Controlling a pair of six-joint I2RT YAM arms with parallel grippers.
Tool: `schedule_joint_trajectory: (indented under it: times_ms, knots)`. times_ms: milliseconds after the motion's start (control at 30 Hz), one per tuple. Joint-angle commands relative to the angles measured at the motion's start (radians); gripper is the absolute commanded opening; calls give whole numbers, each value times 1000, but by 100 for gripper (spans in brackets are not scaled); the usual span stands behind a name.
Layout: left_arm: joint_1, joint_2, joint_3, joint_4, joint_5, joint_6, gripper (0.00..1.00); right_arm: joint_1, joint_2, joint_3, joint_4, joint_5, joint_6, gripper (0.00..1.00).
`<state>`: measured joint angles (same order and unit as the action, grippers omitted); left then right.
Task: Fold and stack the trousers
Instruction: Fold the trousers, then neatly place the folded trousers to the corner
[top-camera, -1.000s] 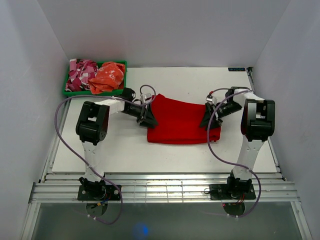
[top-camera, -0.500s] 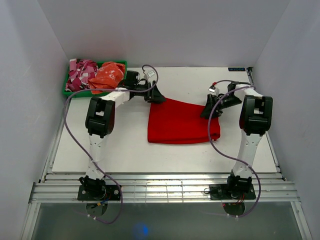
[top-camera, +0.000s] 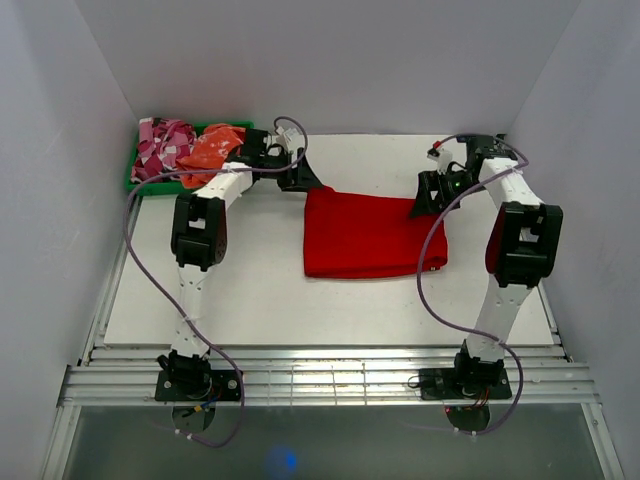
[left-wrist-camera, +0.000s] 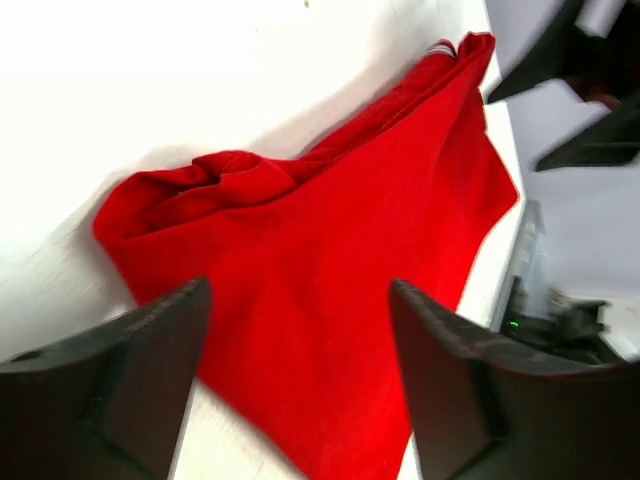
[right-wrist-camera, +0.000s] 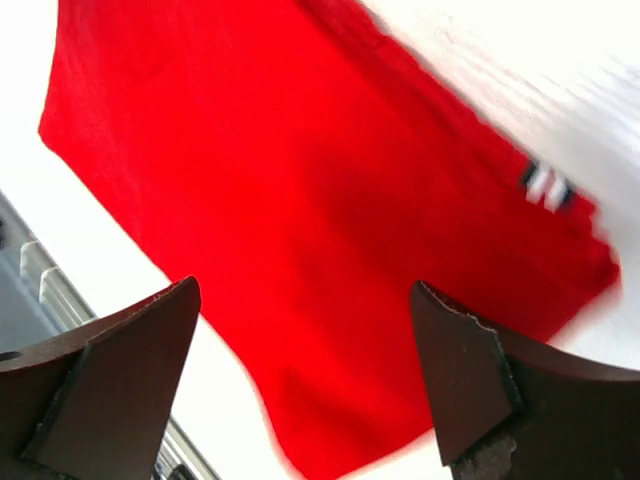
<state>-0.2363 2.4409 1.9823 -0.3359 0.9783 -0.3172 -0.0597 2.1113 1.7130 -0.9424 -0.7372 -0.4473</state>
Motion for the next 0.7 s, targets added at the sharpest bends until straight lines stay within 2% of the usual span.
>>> schedule_joint_trajectory:
  times_ms: [0, 33, 100, 133, 167, 200, 233, 267, 333, 367, 433, 467, 500, 533, 667]
  knots:
    - [9, -284, -2, -103, -176, 93, 87, 56, -285, -80, 143, 194, 132, 92]
    - [9, -384, -22, -115, -293, 107, 92, 90, -331, -157, 163, 234, 157, 93]
    - [12, -485, -103, -118, -453, 109, 97, 190, -437, -220, 194, 347, 205, 98]
    - [14, -567, -126, -142, -601, 133, 98, 231, -465, -283, 223, 382, 203, 92]
    - [14, -603, -157, -162, -668, 156, 98, 320, -506, -314, 247, 450, 217, 90]
    - [21, -635, -171, -179, -734, 171, 98, 365, -516, -334, 264, 587, 255, 90]
    - [32, -693, -187, -214, -781, 188, 98, 406, -525, -349, 289, 613, 256, 90]
    - [46, -716, -227, -232, -814, 217, 98, 464, -531, -364, 307, 636, 263, 90]
    - [103, -761, -266, -283, -820, 224, 98, 495, -519, -374, 346, 635, 321, 90]
    - [120, -796, -299, -301, -814, 213, 98, 498, -481, -375, 378, 606, 353, 90]
    - [161, -830, -329, -331, -808, 211, 98, 492, -426, -363, 372, 446, 398, 90]
    - [167, -847, -341, -336, -814, 208, 98, 503, -377, -359, 372, 426, 426, 90]
    - [172, -885, -373, -336, -826, 214, 98, 515, -361, -371, 384, 521, 456, 99]
    - [172, -902, -388, -339, -839, 216, 98, 532, -347, -381, 395, 586, 487, 100]
    - [178, -973, -462, -354, -891, 231, 98, 557, -292, -435, 392, 722, 623, 92]
